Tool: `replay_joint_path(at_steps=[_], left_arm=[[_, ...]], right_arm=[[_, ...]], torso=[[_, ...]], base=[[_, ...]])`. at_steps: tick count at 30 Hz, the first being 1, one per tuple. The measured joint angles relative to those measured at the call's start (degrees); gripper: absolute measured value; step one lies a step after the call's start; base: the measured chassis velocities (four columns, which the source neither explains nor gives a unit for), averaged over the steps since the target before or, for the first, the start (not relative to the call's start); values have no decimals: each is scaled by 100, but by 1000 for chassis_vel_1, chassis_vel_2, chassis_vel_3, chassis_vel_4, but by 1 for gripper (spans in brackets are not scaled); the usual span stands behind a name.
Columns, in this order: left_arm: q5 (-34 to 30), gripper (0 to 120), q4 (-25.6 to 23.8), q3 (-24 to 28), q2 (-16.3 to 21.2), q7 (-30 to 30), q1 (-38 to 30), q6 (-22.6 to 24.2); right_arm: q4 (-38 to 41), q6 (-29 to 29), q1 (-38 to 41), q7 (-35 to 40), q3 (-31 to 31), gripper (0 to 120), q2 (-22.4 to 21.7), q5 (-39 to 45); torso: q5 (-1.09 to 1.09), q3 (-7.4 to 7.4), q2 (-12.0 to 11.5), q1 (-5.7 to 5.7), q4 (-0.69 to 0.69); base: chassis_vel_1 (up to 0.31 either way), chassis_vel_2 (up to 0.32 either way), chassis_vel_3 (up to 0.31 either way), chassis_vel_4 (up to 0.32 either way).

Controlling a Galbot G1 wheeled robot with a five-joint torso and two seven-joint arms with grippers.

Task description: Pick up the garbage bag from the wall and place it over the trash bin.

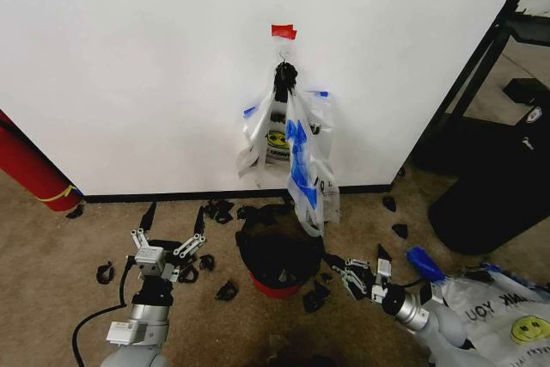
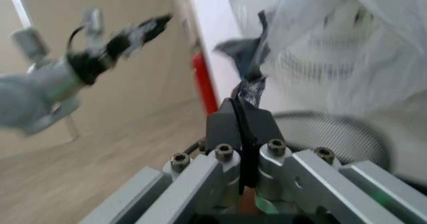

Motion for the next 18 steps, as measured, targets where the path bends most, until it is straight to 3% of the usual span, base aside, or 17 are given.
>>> replay_joint_path(at_steps=[5,9,11,12,14,18], left_arm=[[-165,100,144,151,377,18,-473,195],[-145,100,558,615,1040,95,-1024,1],[-111,100,793,899,1439,204,-1326,-125],[-111,100,793,899,1439,204,-1326,-125],[-141,100,973,1267,1930,284,-1753,-161],[-636,100,923,1909,2419,273,-2616,137]], right_arm=[[270,616,270,1021,-305,0,170,492],[467,1143,614,2106,-634,0,423,642],[502,1240,708,2280,-750,0,526,661],[502,1240,708,2280,-750,0,526,661],[530,1271,768,2323,-867,0,617,653],[502,1271,720,2215,-932,0,696,558]], torso=[[0,0,0,0,0],[-2,1,0,1,2],[-3,1,0,1,0],[-3,1,0,1,0],[-3,1,0,1,1],[-3,1,-1,1,0]], base=[[0,0,0,0],[0,0,0,0],[0,0,0,0],[0,0,0,0],[0,0,0,0],[0,0,0,0]])
